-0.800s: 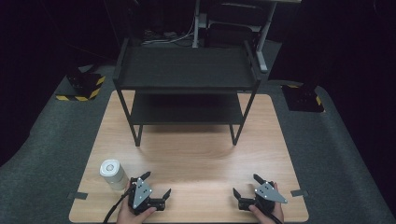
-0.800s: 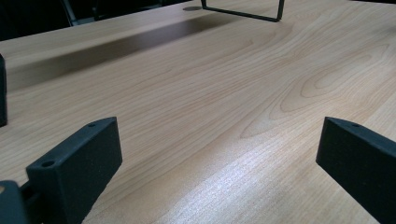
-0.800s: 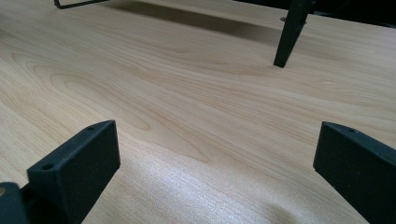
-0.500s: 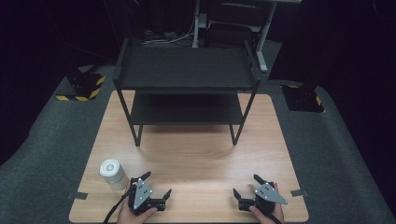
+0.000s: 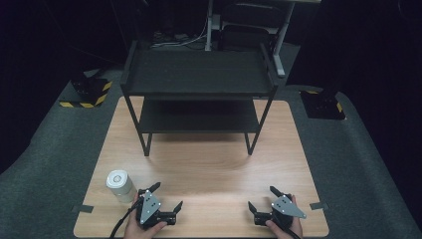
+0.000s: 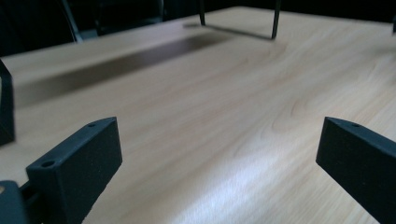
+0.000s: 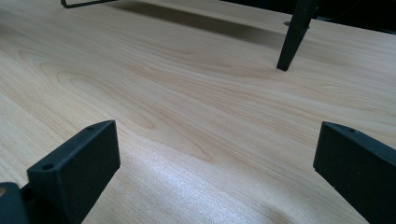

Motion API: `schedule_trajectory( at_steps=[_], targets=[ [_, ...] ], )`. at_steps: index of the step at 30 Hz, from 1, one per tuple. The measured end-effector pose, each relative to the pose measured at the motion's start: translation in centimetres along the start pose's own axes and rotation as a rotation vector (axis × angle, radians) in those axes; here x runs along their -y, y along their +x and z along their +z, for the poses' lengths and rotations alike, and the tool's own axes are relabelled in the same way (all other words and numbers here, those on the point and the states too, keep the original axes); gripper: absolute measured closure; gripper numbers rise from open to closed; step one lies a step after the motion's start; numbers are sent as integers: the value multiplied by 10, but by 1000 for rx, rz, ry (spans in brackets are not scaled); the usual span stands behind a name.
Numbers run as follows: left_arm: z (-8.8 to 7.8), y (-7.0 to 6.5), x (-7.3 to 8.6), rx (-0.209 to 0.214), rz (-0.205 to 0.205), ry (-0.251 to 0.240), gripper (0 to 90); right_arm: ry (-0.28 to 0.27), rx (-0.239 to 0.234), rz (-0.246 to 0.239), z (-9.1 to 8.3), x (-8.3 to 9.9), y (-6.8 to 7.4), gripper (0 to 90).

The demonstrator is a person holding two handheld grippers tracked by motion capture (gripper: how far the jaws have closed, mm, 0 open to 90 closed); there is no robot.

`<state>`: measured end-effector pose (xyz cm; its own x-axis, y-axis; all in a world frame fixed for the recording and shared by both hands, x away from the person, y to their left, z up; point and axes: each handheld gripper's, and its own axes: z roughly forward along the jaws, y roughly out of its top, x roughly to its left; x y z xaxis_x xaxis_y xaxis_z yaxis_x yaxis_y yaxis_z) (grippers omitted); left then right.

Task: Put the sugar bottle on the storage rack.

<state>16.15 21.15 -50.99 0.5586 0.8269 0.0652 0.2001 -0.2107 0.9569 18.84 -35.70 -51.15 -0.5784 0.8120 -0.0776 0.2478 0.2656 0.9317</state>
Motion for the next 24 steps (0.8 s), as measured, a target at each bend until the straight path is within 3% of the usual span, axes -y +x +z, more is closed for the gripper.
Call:
schedule_trajectory(
  at_steps=[2, 7, 17, 23, 24],
  targets=[
    [-9, -1, -7, -18, 7, -45, 6, 0, 1, 1, 0, 0, 0, 1],
    [-23, 0, -16, -49, -5, -93, 6, 2, 1, -3, 0, 0, 0, 1],
    [-49, 12, -25, -149, -17, -139, 5, 0, 3, -1, 0, 0, 0, 1],
    [-70, 27, -22, -258, -35, -157, 5, -3, 0, 1, 0, 1, 0, 1],
    [-70, 27, -22, -258, -35, -157, 6, -3, 0, 1, 0, 1, 0, 1]
  ],
)
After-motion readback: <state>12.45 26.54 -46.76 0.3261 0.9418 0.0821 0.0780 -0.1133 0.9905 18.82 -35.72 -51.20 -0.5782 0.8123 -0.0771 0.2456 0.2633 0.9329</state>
